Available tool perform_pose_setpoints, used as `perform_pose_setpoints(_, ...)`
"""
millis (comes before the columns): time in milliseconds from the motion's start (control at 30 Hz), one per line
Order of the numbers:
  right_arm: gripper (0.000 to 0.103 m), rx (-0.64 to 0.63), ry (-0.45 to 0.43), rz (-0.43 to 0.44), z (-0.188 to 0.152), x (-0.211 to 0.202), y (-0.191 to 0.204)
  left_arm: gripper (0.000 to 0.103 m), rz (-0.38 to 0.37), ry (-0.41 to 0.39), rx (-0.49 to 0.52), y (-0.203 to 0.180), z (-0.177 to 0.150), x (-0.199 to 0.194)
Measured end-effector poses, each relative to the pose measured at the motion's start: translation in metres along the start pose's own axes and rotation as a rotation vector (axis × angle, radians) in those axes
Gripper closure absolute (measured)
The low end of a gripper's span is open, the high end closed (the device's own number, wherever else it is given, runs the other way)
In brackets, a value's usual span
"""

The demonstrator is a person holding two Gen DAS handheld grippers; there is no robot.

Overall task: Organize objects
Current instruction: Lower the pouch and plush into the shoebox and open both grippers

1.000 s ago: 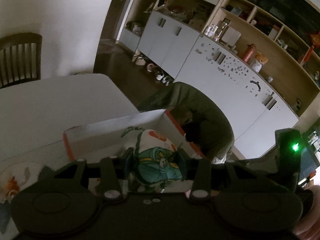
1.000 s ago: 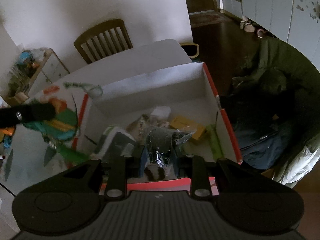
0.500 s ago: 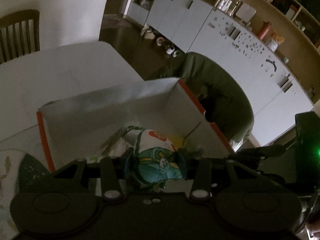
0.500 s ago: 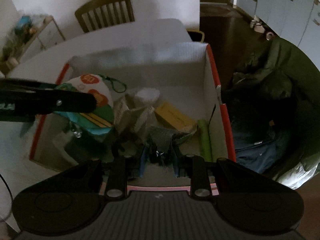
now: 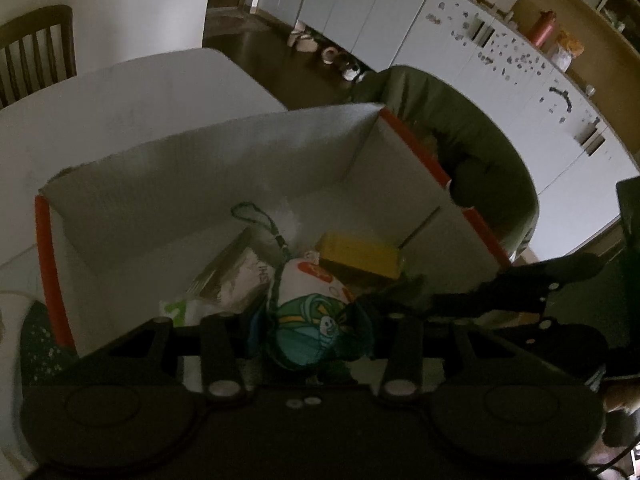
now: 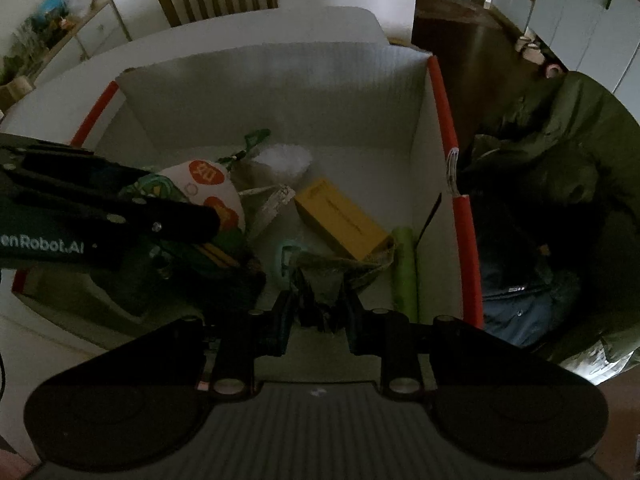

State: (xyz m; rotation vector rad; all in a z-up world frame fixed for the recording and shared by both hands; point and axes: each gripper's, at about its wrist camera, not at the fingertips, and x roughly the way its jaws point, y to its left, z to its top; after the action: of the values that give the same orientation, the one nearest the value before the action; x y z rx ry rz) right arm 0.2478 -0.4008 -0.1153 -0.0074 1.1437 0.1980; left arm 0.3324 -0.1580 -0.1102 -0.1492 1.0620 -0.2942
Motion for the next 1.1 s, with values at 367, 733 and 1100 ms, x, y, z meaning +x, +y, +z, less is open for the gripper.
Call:
perform_pose_setpoints(367,0.076,0.015,-0.001,0.024,0.002,0.001,-0.005,0.058,0.015,0.076,-0.021,0.008,-0.002,0.021)
perform_pose_setpoints(733,0.074,0.049,-0.029,0.065,0.003,-0.020,-0.007,0.053,0.002,0.091,-0.010,0.006,-0.005,0.026)
perform_pose_setpoints(1100,0.074,0.077,-0.109,0.125,0.000,-0.053,-0.005,0.039,-0.021,0.031,-0.021,0.010,-0.012,-0.005)
